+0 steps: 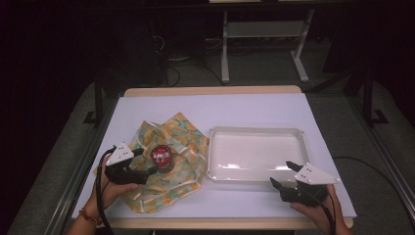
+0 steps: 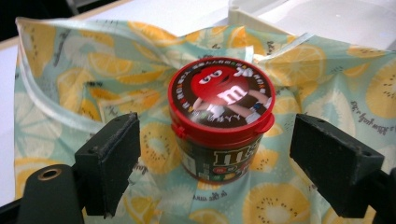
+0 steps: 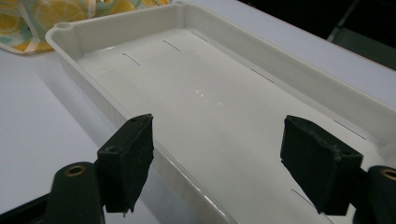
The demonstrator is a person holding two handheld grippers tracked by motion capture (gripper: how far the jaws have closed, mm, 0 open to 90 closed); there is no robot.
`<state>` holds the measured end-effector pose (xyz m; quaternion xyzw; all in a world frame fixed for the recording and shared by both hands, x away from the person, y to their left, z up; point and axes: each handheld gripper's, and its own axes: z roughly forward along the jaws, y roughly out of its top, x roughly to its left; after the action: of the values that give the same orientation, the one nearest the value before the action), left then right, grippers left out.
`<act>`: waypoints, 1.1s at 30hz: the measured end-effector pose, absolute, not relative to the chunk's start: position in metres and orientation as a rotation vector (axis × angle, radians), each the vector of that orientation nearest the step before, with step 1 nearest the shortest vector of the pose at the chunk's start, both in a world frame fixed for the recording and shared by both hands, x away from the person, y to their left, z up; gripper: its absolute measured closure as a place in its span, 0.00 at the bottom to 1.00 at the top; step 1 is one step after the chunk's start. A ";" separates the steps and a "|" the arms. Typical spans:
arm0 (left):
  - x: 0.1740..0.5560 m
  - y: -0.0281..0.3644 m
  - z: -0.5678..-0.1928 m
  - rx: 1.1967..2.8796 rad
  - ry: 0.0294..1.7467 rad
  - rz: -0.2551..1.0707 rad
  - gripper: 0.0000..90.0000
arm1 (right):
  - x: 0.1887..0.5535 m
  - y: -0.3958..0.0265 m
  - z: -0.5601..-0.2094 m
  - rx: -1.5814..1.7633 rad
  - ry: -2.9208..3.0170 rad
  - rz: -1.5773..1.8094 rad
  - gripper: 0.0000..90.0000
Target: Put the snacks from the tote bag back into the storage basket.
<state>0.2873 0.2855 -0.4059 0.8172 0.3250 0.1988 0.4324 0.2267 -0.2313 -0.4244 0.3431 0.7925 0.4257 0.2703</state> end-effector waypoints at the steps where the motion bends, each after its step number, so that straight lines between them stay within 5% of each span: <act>1: 0.285 0.285 -0.406 2.030 0.792 0.519 0.18 | 0.227 -0.232 -0.424 0.921 2.133 1.142 0.28; 33: 0.286 0.289 -0.409 2.006 0.786 0.525 0.18 | 0.230 -0.231 -0.423 0.911 2.120 1.125 0.28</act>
<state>0.2860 0.2887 -0.4089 0.8098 0.3175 0.2118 0.4457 0.2300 -0.2306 -0.4225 0.3405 0.7920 0.4202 0.2834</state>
